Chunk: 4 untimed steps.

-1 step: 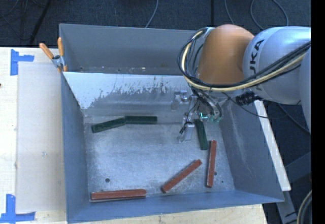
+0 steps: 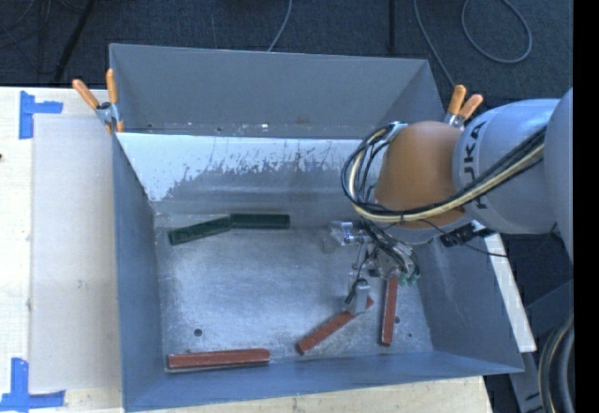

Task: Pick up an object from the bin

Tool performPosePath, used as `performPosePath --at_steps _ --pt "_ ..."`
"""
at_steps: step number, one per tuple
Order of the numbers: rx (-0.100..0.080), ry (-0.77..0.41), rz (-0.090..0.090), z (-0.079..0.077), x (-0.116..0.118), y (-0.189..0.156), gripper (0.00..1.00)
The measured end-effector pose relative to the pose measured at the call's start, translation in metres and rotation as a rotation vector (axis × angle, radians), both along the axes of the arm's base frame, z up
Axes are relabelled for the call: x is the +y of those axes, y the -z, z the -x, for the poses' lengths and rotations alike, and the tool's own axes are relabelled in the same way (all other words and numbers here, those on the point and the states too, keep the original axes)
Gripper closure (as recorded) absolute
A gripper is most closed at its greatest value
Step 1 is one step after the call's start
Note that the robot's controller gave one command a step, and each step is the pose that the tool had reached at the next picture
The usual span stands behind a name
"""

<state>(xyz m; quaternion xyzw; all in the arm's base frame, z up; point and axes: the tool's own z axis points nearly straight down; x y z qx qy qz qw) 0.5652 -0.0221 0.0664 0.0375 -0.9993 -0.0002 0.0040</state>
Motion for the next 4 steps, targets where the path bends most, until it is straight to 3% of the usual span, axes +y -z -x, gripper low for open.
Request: performPosePath --at_steps 1,2,3,4 --pt "-0.008 -0.002 -0.001 -0.003 0.001 -0.004 0.00" --pt "-0.005 -0.035 -0.004 0.066 0.093 -0.010 0.00" --pt "-0.016 -0.226 -0.001 0.027 0.089 -0.128 0.00" --pt "-0.001 -0.411 -0.003 0.025 0.063 -0.032 0.00"
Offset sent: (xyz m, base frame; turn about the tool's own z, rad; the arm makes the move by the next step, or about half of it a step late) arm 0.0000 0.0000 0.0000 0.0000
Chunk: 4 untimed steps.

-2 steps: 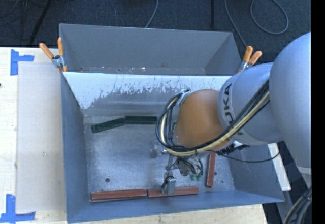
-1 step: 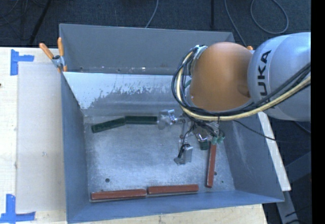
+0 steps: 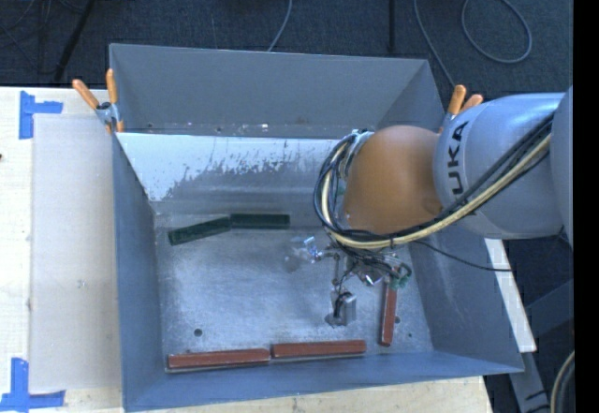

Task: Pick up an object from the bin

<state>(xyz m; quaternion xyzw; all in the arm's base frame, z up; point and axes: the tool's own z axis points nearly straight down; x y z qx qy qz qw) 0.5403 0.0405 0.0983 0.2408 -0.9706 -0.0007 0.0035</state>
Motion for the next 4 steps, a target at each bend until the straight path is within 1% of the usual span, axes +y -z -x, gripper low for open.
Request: performPosePath --at_steps 1,2,3,4 --pt "-0.014 -0.165 0.001 -0.006 -0.053 -0.100 0.00" --pt "-0.002 -0.687 -0.005 -0.010 -0.083 0.030 0.00" --pt "-0.013 -0.701 0.002 -0.016 -0.145 -0.070 0.00" --pt "0.000 -1.038 -0.011 -0.013 -0.129 0.024 0.00"
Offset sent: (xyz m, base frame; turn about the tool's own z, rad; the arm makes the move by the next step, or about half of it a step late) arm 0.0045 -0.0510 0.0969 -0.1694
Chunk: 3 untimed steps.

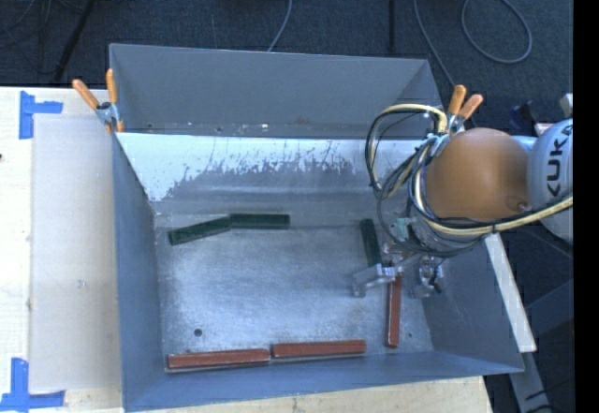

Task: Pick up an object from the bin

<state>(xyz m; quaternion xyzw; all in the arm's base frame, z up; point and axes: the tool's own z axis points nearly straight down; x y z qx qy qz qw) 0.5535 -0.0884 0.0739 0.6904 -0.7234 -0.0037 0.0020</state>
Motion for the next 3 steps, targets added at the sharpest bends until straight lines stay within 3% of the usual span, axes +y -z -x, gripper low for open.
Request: performPosePath --at_steps 1,3 --pt "-0.005 0.004 -0.001 -0.0015 0.0000 -0.0023 1.00" --pt "-0.005 0.005 -0.001 -0.0016 0.0001 -0.0023 1.00"
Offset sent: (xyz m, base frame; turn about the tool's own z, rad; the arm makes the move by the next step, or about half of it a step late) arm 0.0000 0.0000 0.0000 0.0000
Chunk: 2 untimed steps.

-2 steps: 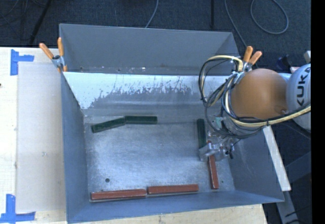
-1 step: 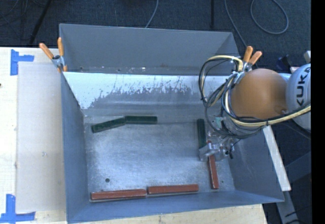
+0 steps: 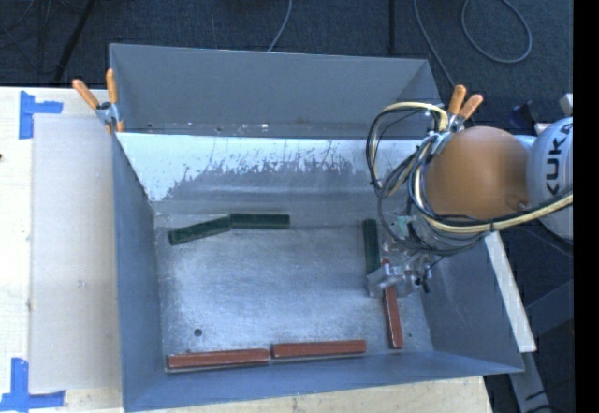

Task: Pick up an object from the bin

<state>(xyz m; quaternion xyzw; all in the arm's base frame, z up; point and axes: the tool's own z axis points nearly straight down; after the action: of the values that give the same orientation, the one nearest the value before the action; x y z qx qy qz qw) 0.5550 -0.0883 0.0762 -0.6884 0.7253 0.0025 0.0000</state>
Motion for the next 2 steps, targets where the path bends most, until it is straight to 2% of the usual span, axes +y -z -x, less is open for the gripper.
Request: performPosePath --at_steps 2 --pt "0.000 0.001 0.000 0.0000 0.0000 0.0000 1.00"
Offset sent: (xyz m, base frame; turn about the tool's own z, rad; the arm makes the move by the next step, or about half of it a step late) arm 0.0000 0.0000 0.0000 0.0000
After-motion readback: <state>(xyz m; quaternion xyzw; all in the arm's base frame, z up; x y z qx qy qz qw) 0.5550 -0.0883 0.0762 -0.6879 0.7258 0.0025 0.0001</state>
